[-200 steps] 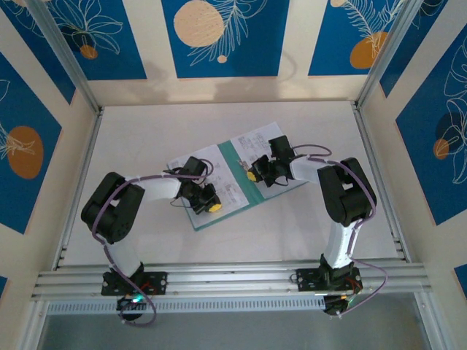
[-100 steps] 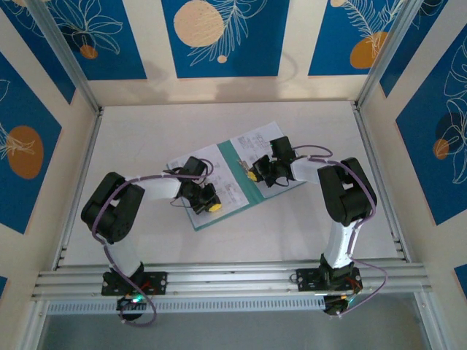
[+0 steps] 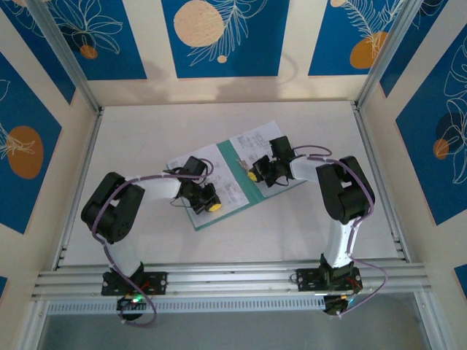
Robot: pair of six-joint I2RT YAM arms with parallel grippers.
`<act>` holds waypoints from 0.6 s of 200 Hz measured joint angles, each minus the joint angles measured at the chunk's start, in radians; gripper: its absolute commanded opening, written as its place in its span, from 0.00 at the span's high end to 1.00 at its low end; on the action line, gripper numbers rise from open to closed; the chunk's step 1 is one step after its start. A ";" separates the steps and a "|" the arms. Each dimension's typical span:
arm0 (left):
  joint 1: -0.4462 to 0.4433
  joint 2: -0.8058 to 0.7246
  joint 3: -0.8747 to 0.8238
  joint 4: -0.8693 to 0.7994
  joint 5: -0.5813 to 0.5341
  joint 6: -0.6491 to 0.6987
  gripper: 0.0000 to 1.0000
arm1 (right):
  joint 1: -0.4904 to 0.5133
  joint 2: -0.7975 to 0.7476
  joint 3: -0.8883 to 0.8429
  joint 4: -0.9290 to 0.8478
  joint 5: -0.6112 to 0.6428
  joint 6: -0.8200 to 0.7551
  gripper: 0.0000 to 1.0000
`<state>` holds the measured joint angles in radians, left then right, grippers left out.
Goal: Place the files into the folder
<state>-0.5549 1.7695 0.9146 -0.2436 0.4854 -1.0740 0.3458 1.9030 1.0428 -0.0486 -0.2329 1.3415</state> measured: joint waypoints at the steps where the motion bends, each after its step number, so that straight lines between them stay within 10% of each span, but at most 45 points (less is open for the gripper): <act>1: 0.000 0.000 0.000 0.000 0.000 0.000 0.96 | 0.000 0.000 0.000 0.000 0.000 0.000 1.00; 120: 0.000 0.001 0.000 0.001 0.000 0.000 0.96 | 0.004 0.029 0.040 -0.053 0.022 -0.007 1.00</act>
<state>-0.5549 1.7702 0.9146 -0.2428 0.4854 -1.0740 0.3496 1.9316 1.0832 -0.1020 -0.2108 1.3342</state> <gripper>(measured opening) 0.040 0.064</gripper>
